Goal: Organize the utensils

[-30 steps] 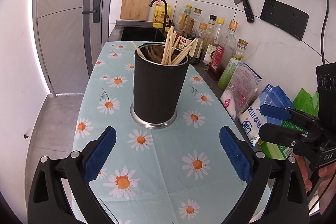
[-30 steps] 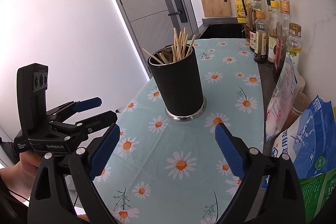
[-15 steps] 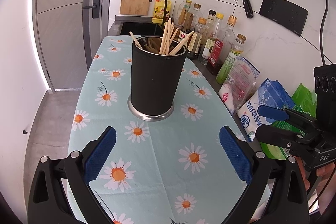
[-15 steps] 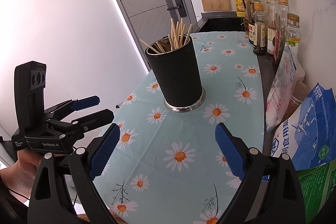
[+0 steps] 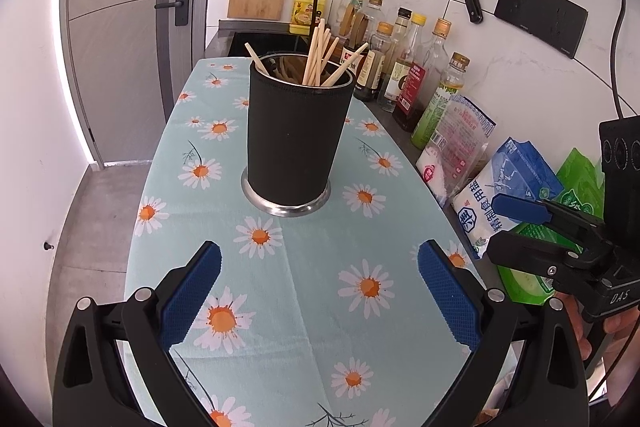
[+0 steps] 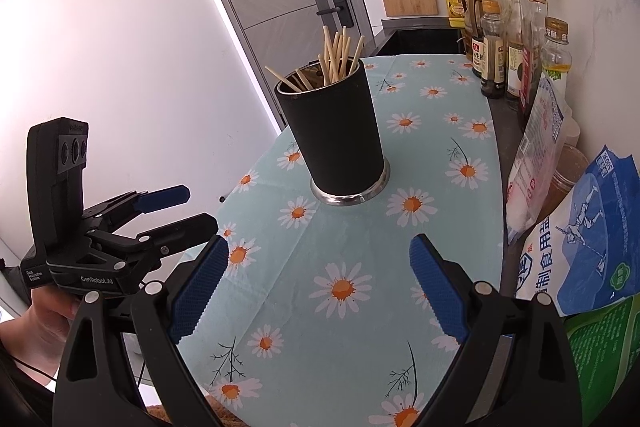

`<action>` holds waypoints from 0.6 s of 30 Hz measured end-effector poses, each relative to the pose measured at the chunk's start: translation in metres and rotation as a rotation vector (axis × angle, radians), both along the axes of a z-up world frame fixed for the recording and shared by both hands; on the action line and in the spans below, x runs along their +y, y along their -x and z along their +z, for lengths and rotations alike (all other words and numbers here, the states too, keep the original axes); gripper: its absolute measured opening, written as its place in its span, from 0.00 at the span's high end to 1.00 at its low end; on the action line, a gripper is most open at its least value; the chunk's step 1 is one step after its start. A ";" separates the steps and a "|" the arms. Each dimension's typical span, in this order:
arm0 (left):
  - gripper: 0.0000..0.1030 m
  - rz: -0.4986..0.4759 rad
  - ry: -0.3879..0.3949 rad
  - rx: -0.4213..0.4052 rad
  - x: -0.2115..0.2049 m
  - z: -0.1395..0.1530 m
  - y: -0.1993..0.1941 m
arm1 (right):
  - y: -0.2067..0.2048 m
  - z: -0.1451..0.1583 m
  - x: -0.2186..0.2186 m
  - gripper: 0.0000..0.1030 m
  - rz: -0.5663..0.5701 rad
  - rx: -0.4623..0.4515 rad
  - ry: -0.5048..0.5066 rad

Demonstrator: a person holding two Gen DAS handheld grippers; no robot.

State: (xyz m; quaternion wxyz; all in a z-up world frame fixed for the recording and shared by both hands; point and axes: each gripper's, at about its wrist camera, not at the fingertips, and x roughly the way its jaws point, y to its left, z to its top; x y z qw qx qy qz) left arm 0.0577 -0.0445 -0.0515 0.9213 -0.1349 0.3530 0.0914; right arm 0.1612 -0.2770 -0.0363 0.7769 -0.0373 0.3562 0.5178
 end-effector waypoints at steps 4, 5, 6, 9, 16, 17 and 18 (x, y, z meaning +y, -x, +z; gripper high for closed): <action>0.07 0.003 0.002 0.000 0.000 0.001 0.000 | 0.000 0.000 0.000 0.12 0.001 0.000 -0.002; 0.07 0.006 0.003 -0.001 0.000 0.001 0.000 | -0.001 0.000 0.000 0.12 0.001 0.001 -0.003; 0.07 0.010 0.001 -0.005 0.000 0.002 0.000 | -0.001 0.000 0.000 0.12 0.002 0.001 -0.004; 0.07 0.011 0.002 -0.006 0.000 0.002 0.000 | -0.002 -0.001 0.001 0.12 0.006 -0.003 -0.005; 0.07 0.011 0.007 -0.004 0.000 0.000 0.000 | -0.004 0.000 0.002 0.12 0.012 -0.008 0.001; 0.07 0.011 0.010 -0.006 0.000 0.000 0.000 | -0.005 0.000 0.002 0.12 0.011 -0.007 0.001; 0.07 0.013 0.010 -0.007 0.000 0.000 0.000 | -0.006 0.000 0.002 0.12 0.010 -0.006 0.000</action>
